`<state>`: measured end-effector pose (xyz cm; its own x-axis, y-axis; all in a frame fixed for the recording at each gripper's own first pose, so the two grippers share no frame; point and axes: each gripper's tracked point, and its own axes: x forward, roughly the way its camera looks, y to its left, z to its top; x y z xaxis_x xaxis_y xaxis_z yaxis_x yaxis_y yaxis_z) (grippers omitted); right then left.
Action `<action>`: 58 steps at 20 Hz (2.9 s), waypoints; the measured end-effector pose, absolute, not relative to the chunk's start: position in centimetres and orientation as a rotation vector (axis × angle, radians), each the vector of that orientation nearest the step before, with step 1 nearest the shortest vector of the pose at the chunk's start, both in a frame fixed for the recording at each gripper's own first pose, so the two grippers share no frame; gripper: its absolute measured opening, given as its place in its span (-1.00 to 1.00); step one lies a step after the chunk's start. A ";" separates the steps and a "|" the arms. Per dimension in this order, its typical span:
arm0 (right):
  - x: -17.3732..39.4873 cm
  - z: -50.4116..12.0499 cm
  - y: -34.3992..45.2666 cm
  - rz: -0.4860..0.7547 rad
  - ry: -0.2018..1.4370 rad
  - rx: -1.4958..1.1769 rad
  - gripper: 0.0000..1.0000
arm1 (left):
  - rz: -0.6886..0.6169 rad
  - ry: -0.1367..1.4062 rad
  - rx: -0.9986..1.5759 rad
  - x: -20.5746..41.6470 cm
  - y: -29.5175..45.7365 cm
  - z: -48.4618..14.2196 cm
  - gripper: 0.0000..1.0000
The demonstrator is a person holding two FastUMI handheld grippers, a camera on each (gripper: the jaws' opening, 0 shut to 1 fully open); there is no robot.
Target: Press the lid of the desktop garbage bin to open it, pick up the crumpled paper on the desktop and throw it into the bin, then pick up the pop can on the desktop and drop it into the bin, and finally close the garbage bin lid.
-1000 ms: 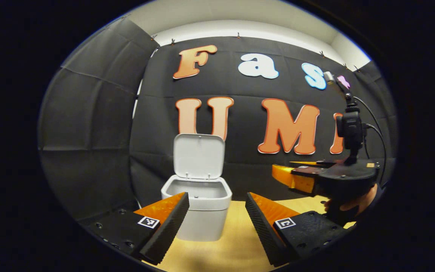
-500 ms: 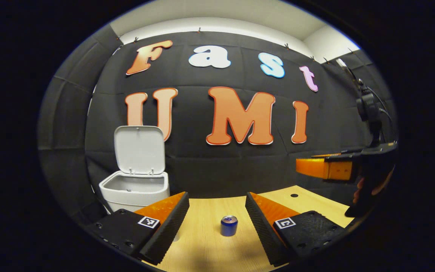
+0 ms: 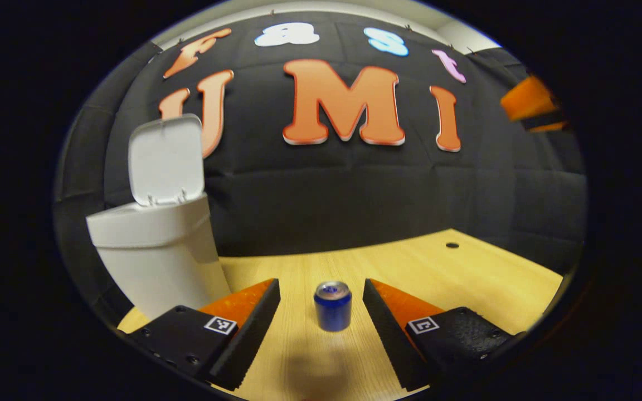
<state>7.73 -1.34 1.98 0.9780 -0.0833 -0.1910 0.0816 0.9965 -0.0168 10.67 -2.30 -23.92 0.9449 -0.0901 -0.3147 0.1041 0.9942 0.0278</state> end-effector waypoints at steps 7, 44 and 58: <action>6.7 2.0 -2.2 -0.148 0.225 -0.066 0.23 | -0.135 0.466 0.174 17.1 -4.3 -35.1 0.96; 8.5 1.3 5.3 -0.002 0.175 -0.012 0.24 | 0.241 0.132 0.051 14.9 23.7 1.3 0.56; 8.5 0.0 4.0 -0.079 0.215 -0.028 0.24 | 0.265 0.314 -0.068 20.6 27.6 -10.0 0.58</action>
<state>8.54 3.96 -0.01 0.9739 -0.0817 -0.2117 0.0757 0.9965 -0.0366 20.60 27.57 -10.02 0.9169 0.2468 -0.3137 -0.2678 0.9632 -0.0249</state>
